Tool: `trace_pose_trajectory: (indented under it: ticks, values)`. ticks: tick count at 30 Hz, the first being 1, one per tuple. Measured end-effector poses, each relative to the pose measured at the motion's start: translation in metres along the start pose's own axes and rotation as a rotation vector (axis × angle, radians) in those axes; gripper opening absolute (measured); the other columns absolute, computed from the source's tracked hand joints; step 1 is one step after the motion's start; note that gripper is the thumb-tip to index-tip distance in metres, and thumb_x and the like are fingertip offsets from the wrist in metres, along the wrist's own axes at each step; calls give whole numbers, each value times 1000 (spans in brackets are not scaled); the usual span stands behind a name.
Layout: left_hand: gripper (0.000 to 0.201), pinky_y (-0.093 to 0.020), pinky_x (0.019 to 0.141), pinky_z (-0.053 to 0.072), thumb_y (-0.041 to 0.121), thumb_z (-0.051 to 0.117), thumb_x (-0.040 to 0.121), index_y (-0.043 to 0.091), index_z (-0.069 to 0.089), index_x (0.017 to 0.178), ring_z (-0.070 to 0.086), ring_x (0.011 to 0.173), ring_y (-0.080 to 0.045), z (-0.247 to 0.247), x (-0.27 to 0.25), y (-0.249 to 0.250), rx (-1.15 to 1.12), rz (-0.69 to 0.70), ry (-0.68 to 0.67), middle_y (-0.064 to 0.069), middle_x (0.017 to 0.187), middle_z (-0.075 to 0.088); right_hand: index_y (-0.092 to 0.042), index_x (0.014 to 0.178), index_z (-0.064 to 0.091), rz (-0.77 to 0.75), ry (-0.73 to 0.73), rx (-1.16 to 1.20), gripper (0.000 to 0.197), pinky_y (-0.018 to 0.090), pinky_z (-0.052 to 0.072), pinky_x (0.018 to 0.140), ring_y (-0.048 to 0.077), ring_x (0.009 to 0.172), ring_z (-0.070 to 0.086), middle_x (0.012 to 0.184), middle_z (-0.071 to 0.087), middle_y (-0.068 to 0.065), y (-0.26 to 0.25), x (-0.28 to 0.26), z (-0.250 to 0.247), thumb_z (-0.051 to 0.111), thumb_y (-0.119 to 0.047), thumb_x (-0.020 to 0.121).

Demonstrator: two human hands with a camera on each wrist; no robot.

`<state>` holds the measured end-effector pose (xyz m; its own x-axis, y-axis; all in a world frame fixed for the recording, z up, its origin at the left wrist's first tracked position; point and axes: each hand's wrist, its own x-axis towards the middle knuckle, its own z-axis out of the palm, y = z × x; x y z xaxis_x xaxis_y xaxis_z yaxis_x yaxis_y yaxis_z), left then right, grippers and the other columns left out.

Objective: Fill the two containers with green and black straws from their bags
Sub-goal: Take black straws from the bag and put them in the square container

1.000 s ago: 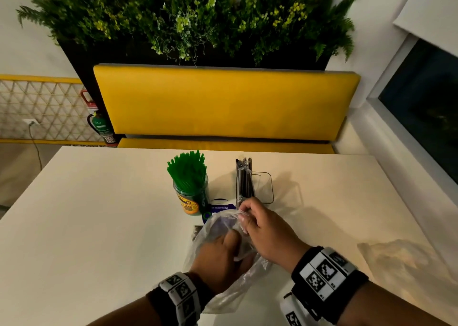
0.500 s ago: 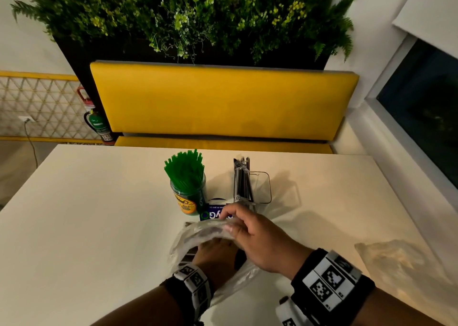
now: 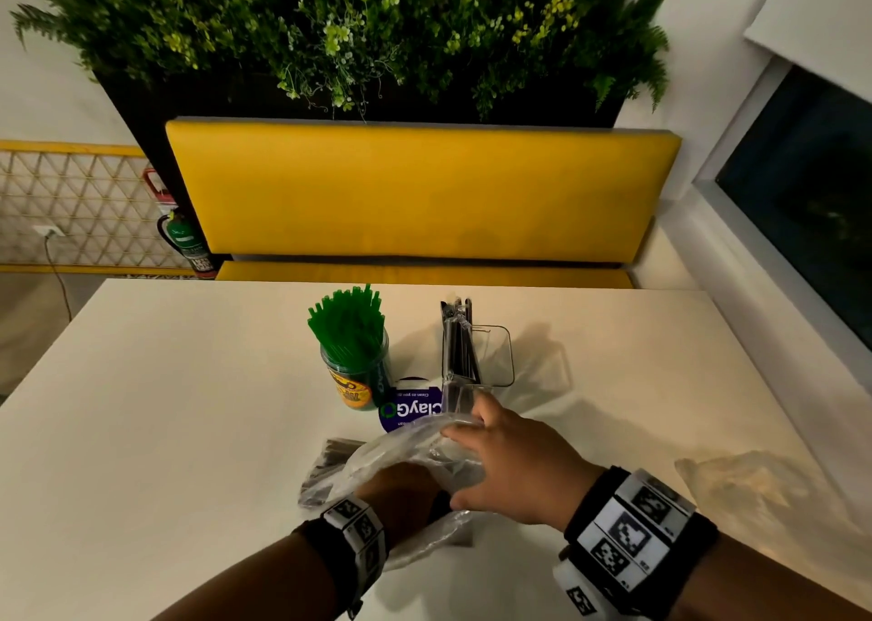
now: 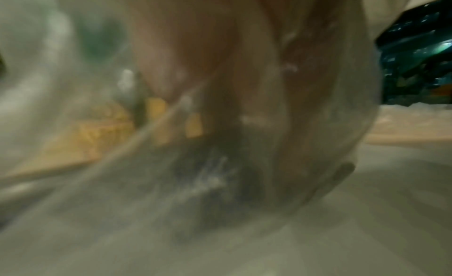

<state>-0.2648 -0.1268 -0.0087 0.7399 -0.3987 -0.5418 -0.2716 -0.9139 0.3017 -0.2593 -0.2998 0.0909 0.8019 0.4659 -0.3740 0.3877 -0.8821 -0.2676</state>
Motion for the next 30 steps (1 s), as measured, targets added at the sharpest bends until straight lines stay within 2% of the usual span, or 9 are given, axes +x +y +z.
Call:
trace_pose_trajectory:
  ticks: [5,8,10,14,16,21,25,28,30]
  values:
    - [65,-27,108,35,79,13,89,45,51,129,49,129,-8,-20,-16,8,-2,161,170,15,138,56,-45,138,37,17,58,-40,66,33,46,85,22,114,50,131,36,2,7,1,6,66,-58,80]
    - [20,-3,95,31,77,45,85,65,50,101,46,100,23,-44,-32,13,-139,295,211,47,106,51,-46,139,35,54,47,-64,71,31,45,78,21,109,51,130,35,3,17,0,6,71,-50,77]
    - [21,-2,84,33,63,57,87,56,55,106,49,90,14,-49,-28,10,-194,327,154,39,101,57,-44,141,30,64,18,-89,81,31,46,75,22,108,50,129,34,4,23,2,8,75,-47,74]
    - [22,-25,80,44,31,63,91,24,66,112,64,93,-18,-57,-19,4,-237,214,8,-1,108,71,-49,142,22,62,-24,-97,89,29,46,72,22,103,53,127,37,4,32,8,4,78,-35,74]
    - [25,-24,86,49,24,68,89,23,67,114,67,100,-15,-63,-20,0,-362,238,-39,1,109,72,-51,143,25,78,-64,-55,84,29,47,76,22,104,55,126,38,2,36,9,-1,75,-36,77]
    - [33,-17,67,48,-5,70,85,28,71,82,60,68,-1,-91,-40,0,-846,382,-100,13,76,67,-38,138,32,146,-125,-103,67,33,48,68,28,93,58,127,35,7,44,9,2,62,-12,83]
    - [17,-30,83,54,2,70,82,15,70,93,68,86,-18,-129,-54,1,-993,460,98,-6,89,72,-35,139,34,103,-118,-143,66,33,44,63,28,88,58,154,11,10,36,7,10,54,-4,84]
    - [14,-38,76,57,0,64,82,12,64,91,67,76,-30,-173,-51,16,-1355,531,439,-15,79,66,-41,148,18,99,-55,-143,79,34,43,64,31,107,57,161,-22,4,30,10,16,49,-1,87]
    - [15,-40,73,56,-2,62,84,10,58,92,63,71,-30,-198,-36,26,-1492,556,690,-14,75,61,-39,152,13,95,-15,-124,82,33,40,59,30,101,59,160,-26,6,30,15,17,48,-2,88]
